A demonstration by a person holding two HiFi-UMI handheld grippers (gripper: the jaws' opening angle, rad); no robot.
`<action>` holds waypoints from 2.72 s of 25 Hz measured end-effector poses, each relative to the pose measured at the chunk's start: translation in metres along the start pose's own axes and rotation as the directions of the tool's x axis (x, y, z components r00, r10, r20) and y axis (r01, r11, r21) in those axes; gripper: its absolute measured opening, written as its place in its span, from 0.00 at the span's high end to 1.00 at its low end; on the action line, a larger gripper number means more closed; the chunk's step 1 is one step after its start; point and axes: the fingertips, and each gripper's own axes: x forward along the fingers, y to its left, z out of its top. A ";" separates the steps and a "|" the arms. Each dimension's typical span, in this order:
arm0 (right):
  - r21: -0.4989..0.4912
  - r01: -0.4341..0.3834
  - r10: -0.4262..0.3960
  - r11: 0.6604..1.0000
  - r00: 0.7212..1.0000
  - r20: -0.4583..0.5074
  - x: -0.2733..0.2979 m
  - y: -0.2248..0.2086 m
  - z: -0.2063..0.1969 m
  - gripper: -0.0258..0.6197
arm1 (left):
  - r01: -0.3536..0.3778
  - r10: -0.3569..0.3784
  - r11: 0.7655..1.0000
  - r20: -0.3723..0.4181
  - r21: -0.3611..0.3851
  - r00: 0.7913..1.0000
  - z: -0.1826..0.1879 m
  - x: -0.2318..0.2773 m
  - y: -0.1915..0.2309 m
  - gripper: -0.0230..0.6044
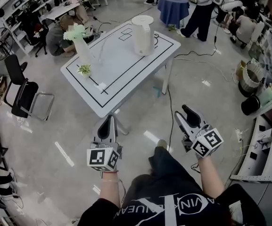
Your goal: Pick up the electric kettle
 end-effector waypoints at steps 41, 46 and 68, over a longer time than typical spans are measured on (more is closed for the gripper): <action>0.071 -0.236 0.239 0.969 0.970 -0.049 0.207 -0.189 0.013 0.71 | -0.115 0.115 0.993 -0.020 0.009 0.993 -0.002 0.265 0.045 0.94; 0.097 -0.252 0.259 0.963 0.964 -0.062 0.220 -0.193 0.006 0.71 | -0.090 0.092 0.996 -0.066 0.020 0.994 -0.015 0.274 0.041 0.94; 0.068 -0.319 0.323 0.945 0.944 -0.065 0.345 -0.221 0.024 0.70 | -0.029 0.029 1.000 -0.051 0.004 0.998 -0.007 0.383 0.091 0.94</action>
